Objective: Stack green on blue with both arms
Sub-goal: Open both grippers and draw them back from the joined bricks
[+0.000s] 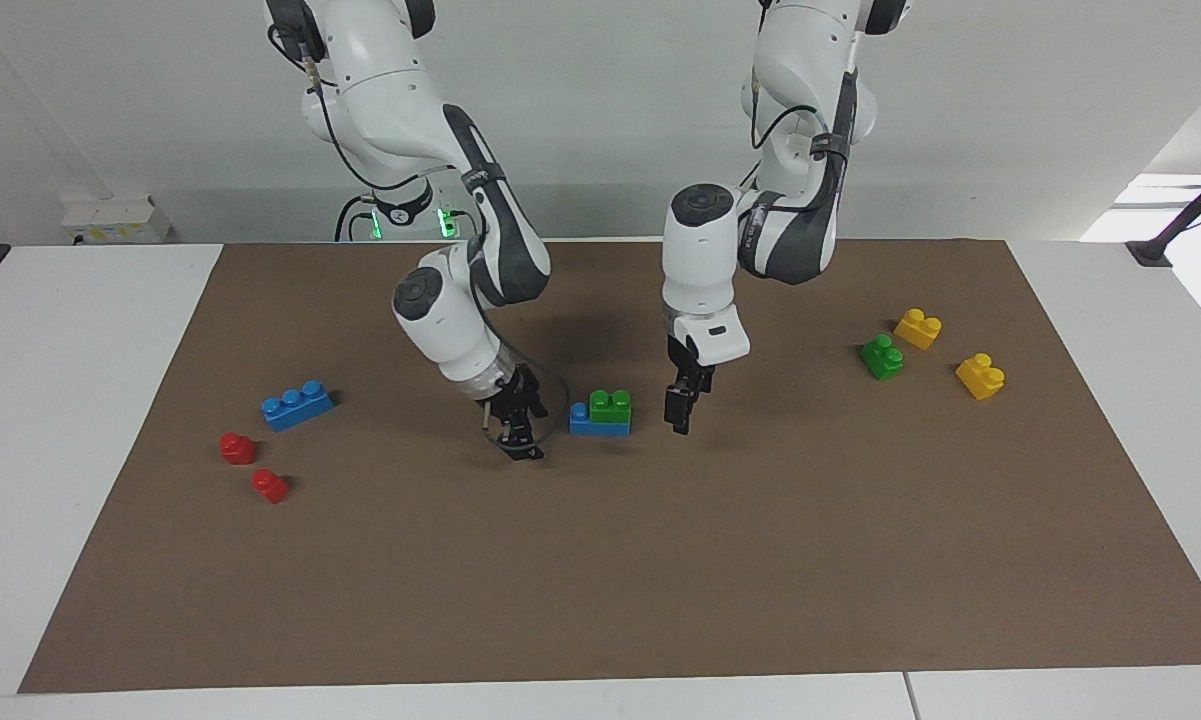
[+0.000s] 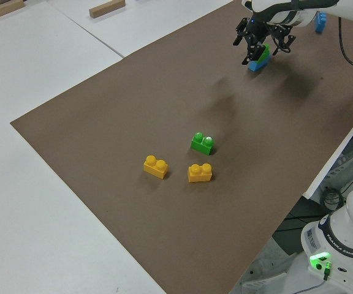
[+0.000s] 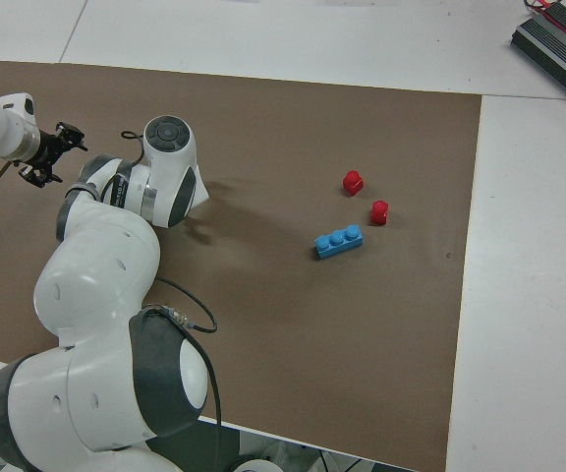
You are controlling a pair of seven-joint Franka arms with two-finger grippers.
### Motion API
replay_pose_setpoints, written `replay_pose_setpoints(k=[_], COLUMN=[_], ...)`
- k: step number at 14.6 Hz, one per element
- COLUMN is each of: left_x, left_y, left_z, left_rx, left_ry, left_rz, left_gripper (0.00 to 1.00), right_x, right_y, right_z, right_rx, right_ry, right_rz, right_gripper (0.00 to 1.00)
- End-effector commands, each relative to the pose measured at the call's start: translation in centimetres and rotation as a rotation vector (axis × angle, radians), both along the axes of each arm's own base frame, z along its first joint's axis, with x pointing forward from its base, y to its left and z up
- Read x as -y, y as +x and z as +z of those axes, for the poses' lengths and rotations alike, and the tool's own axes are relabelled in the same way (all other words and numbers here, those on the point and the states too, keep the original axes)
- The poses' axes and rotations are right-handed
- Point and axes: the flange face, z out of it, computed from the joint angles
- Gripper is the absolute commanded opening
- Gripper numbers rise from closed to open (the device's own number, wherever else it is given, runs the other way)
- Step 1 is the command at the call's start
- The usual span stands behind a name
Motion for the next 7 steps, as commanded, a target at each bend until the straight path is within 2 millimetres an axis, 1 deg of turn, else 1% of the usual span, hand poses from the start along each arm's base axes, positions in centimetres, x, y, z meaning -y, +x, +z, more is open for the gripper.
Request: replay_pose_setpoints(k=[1, 2, 4, 6, 7], left_x=[-2.7, -3.3, -4.4, -5.9, -6.7], left_y=[0.6, 0.9, 1.4, 1.9, 2.1], left_z=[0.9, 1.1, 1.4, 2.0, 2.7], left_rx=[-0.015, -0.014, -0.015, -0.035, -0.048], left_ry=[0.042, 0.042, 0.053, 0.051, 0.044], left_rz=[-0.082, -0.086, -0.121, -0.156, -0.187], left_gripper=[1.0, 1.0, 1.0, 1.0, 1.0], right_x=[4.6, 6.3, 9.8, 11.8, 12.6], right_y=[0.7, 1.0, 1.9, 2.2, 1.9], right_z=[3.7, 4.8, 7.5, 10.3, 11.6], right_rx=[0.016, 0.019, 0.039, 0.077, 0.117], right_ry=[0.022, 0.025, -0.012, -0.083, -0.126], right_rz=[0.115, 0.168, 0.299, 0.483, 0.63], right_gripper=[0.89, 0.93, 0.96, 0.96, 0.97])
